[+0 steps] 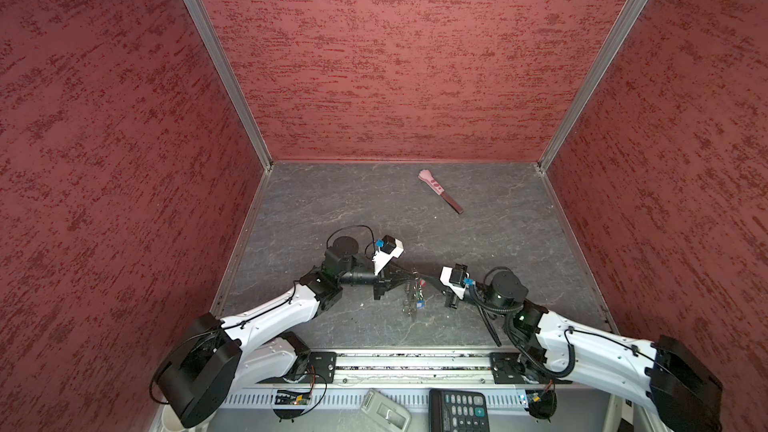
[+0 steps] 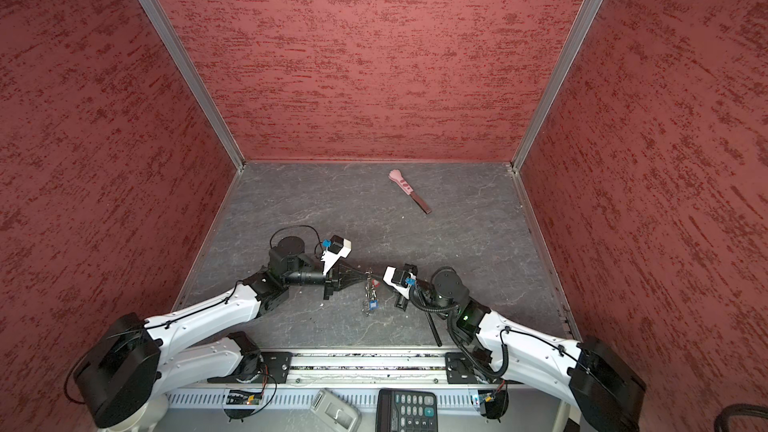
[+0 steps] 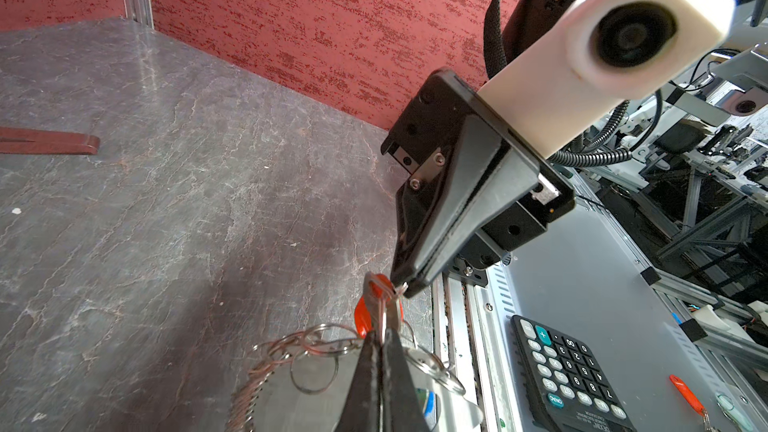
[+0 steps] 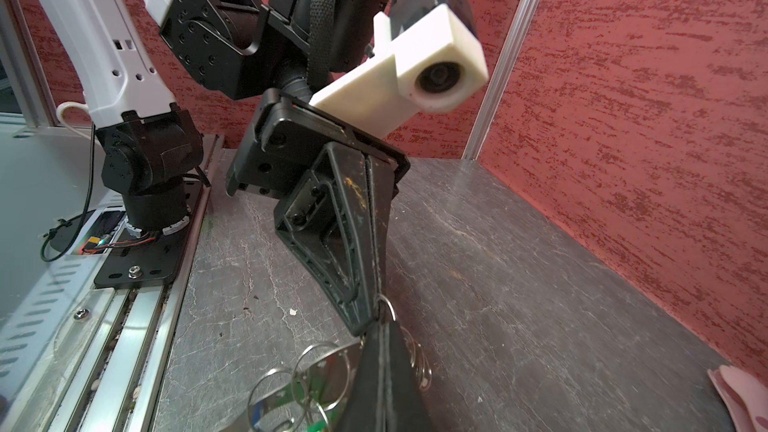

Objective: Put the keys on the keyring

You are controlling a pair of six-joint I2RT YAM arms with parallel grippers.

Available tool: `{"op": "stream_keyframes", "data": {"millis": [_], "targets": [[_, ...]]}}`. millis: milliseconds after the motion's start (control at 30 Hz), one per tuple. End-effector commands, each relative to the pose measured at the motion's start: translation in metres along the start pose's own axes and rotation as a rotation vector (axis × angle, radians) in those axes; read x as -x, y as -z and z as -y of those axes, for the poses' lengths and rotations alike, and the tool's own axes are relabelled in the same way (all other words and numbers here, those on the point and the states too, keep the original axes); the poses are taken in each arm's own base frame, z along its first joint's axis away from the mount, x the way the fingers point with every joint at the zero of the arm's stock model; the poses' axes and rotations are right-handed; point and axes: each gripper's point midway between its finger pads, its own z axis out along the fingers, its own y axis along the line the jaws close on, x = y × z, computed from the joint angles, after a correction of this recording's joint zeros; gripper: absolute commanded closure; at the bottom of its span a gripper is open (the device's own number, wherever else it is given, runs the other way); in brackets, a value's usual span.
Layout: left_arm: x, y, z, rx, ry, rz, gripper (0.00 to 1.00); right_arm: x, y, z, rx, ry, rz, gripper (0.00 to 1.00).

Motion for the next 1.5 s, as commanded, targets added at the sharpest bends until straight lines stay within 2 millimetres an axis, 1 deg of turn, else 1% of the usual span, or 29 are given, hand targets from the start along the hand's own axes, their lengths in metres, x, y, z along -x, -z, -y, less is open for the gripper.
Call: {"op": "stream_keyframes", "data": {"millis": [0,67,333,567,633,667,833,967,1067,1233,1333,1467], "targets": [[0.018,0.000,0.005,-0.029,-0.032,0.032,1.00,0.006,0.000,0.003,-0.015,0.017,0.025,1.00],[0.019,0.000,0.005,-0.032,-0.034,0.033,1.00,0.006,-0.001,0.004,-0.018,0.015,0.021,1.00],[0.020,0.000,0.009,-0.053,-0.034,0.042,1.00,-0.010,-0.004,0.008,-0.046,0.010,-0.038,1.00],[0.022,-0.002,0.009,-0.061,-0.033,0.052,1.00,-0.011,-0.008,0.007,-0.033,0.003,-0.042,1.00],[0.020,-0.002,0.009,-0.059,-0.021,0.049,1.00,-0.013,-0.008,0.008,-0.038,-0.001,-0.046,1.00],[0.026,-0.001,0.009,-0.058,-0.042,0.077,1.00,-0.013,-0.008,0.008,-0.041,-0.007,-0.048,1.00],[0.027,-0.002,0.007,-0.041,-0.045,0.093,1.00,-0.013,-0.007,0.008,-0.041,-0.048,-0.037,1.00],[0.028,-0.002,0.000,-0.001,-0.047,0.099,1.00,-0.006,-0.007,0.008,-0.042,-0.079,-0.011,1.00],[0.031,-0.004,-0.009,0.062,-0.039,0.120,1.00,-0.002,-0.008,0.010,-0.049,-0.100,0.006,1.00],[0.043,-0.008,-0.016,0.152,-0.018,0.177,1.00,-0.007,-0.007,0.025,-0.138,-0.095,-0.007,1.00],[0.051,-0.011,-0.027,0.229,0.039,0.236,1.00,-0.008,-0.007,0.034,-0.187,-0.095,-0.004,1.00],[0.054,-0.017,-0.038,0.289,0.146,0.303,1.00,-0.006,-0.012,0.035,-0.185,-0.095,0.001,0.98]]}}
